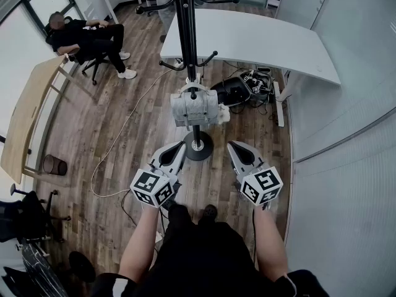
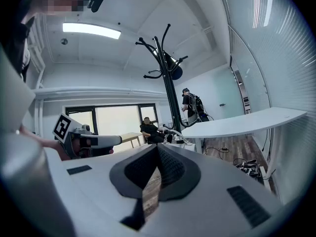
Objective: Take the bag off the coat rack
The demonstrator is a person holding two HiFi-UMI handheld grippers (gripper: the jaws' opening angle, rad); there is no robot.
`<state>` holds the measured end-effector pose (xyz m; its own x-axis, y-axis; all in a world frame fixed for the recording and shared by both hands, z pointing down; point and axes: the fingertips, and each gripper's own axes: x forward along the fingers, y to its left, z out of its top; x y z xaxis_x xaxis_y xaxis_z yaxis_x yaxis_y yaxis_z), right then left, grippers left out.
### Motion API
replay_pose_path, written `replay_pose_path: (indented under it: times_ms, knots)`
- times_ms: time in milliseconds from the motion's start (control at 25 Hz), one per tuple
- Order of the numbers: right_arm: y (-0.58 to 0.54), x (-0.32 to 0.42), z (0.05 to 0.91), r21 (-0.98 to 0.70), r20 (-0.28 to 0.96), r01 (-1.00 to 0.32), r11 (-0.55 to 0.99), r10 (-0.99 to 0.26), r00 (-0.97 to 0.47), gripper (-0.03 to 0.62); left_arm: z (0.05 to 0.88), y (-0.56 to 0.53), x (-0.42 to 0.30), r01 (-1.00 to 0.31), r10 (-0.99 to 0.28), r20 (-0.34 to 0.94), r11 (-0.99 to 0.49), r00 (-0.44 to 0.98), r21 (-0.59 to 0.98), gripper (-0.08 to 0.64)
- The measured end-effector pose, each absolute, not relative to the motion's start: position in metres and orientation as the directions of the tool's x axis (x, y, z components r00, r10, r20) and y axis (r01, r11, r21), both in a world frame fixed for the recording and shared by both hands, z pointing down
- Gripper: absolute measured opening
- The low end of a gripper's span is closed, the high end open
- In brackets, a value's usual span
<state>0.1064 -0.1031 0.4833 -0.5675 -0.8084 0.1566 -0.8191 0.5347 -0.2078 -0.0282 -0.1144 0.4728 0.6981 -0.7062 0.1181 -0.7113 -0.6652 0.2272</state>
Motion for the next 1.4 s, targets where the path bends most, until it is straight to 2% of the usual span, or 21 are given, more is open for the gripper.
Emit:
replay_pose_path:
  times_ms: [560, 920, 1160, 1280, 1400]
  knots:
    - [-0.092, 0.106, 0.495, -0.274, 0.161, -0.801, 0.532, -0.796, -0.583, 0.031, 0.484, -0.103, -0.033, -0.747, -0.732, 0.163, -0.626, 0.662, 0.223, 0.017]
    - [-0.105, 0.093, 0.527, -0.309, 0.221, -0.799, 0.515, -0.778, -0.588, 0.035, 0.511, -0.107, -0.049, -0.768, -0.734, 0.229, -0.591, 0.639, 0.248, 0.017]
    - [-0.119, 0.089, 0.551, -0.302, 0.273, -0.803, 0.514, -0.761, -0.589, 0.111, 0.54, -0.133, -0.049, -0.764, -0.725, 0.247, -0.585, 0.643, 0.272, 0.02]
    - [-0.14, 0.086, 0.554, -0.274, 0.299, -0.814, 0.513, -0.759, -0.579, 0.154, 0.549, -0.158, -0.052, -0.768, -0.723, 0.262, -0.58, 0.639, 0.272, 0.079]
    - [-0.166, 0.084, 0.556, -0.246, 0.326, -0.826, 0.507, -0.759, -0.564, 0.196, 0.556, -0.185, -0.057, -0.779, -0.728, 0.278, -0.573, 0.627, 0.257, 0.106]
